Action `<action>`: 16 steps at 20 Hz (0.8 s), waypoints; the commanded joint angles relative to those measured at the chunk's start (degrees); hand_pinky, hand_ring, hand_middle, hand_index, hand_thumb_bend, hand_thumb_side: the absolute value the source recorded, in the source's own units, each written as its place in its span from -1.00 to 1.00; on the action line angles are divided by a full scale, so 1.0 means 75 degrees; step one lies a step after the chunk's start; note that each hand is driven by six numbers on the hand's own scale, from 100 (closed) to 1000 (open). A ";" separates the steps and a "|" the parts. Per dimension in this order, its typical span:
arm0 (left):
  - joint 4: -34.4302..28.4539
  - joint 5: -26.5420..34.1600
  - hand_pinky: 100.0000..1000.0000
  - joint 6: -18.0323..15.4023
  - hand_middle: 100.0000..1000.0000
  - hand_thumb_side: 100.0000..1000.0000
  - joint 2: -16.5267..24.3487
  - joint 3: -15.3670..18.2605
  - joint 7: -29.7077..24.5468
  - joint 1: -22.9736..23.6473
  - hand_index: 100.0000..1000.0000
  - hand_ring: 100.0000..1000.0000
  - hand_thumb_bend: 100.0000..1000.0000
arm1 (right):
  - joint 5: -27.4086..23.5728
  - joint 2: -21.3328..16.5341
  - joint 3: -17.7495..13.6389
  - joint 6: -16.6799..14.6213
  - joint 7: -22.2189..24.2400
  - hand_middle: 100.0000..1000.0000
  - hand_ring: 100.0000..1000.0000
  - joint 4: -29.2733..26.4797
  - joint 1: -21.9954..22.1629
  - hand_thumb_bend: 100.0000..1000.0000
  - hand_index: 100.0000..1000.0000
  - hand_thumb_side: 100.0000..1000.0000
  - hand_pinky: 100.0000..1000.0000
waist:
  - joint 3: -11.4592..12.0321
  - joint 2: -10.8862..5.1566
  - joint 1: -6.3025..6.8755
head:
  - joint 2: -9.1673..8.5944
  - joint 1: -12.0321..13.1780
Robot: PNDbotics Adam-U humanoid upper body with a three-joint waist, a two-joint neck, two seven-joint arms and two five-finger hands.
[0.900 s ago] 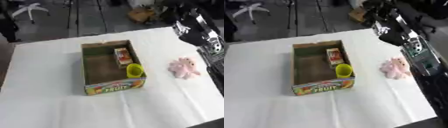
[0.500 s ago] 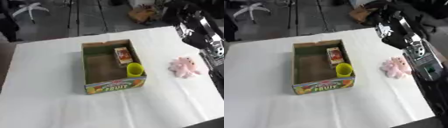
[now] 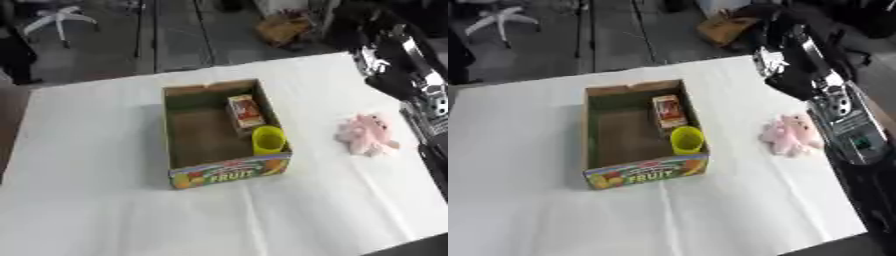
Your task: Pick up objects on the table and place them in the box.
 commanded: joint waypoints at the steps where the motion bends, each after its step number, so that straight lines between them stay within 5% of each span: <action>1: -0.0150 -0.0032 0.42 0.0007 0.41 0.89 0.0127 0.0099 0.0005 -0.0060 0.67 0.44 0.00 | 0.0080 -0.0116 -0.0139 0.0010 -0.0068 0.59 0.24 -0.0075 -0.0041 -1.00 0.67 -0.13 0.37 | -0.0009 -0.0113 -0.0003 | 0.0092 0.0010; 16: -0.0135 -0.0082 0.43 0.0041 0.41 0.85 0.0195 0.0136 -0.0022 -0.0030 0.67 0.44 0.03 | 0.0447 -0.0230 -0.0284 0.0141 -0.0003 0.66 0.31 0.0105 0.0017 -0.96 0.73 -0.11 0.44 | -0.0043 -0.0109 -0.0032 | 0.0120 -0.0001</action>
